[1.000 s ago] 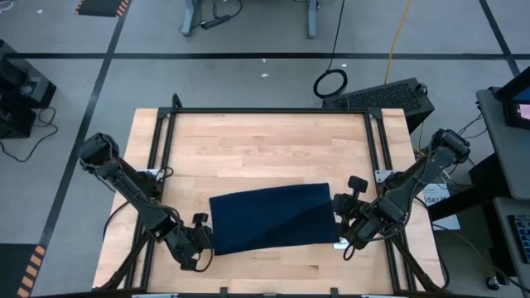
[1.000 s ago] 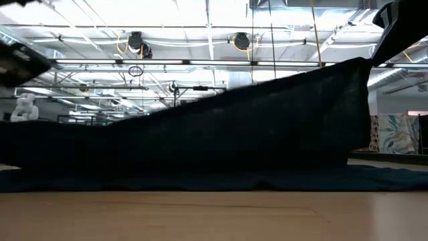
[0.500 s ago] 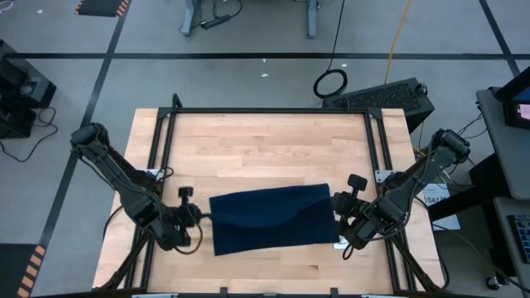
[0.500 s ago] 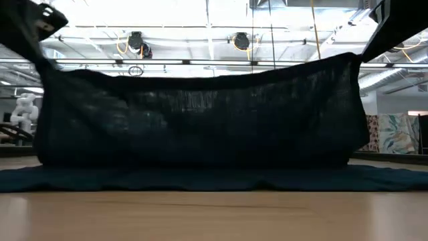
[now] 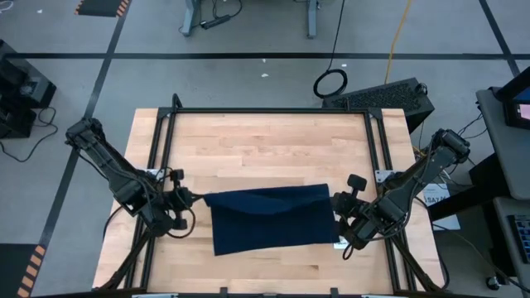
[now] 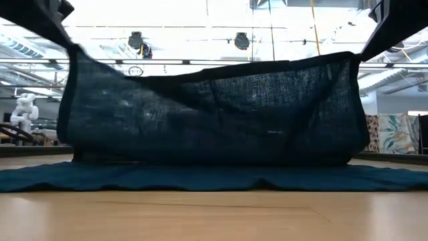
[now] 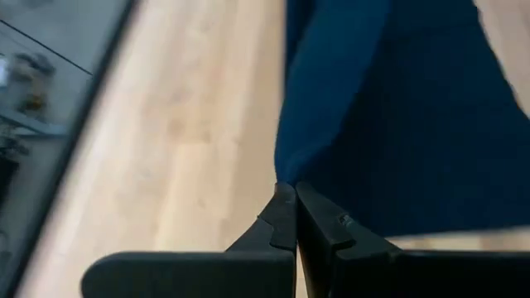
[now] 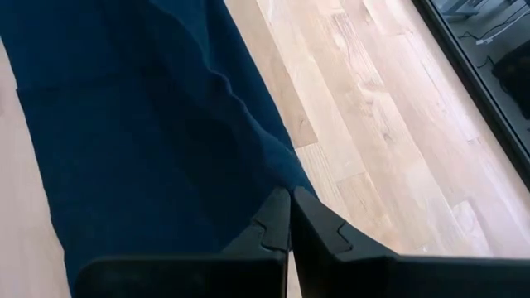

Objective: Roll towel into tight, uniform cylinder
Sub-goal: Roll the blue cloth napkin

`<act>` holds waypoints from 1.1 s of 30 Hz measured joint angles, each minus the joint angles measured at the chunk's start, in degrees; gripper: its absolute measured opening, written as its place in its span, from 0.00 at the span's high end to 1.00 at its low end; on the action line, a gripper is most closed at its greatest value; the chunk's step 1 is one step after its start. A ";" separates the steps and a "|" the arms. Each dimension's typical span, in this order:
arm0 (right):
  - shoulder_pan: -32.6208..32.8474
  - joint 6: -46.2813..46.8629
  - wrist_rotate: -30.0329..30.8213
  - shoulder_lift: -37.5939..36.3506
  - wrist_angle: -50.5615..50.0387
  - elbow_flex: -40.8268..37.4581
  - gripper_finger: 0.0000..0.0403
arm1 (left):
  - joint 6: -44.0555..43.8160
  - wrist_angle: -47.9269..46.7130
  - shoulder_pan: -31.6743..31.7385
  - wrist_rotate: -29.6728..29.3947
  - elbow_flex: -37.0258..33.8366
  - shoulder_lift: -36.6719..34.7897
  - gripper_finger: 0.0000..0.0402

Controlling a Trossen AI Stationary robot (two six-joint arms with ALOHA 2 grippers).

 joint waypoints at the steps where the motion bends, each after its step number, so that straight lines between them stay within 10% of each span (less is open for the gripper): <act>1: 0.00 -0.02 0.01 0.00 0.20 0.00 1.00 | 0.02 -0.06 0.00 2.14 0.00 0.00 1.00; 33: -0.02 -2.66 -0.41 0.00 1.32 0.00 1.00 | -1.52 14.68 -3.02 12.89 0.00 10.29 1.00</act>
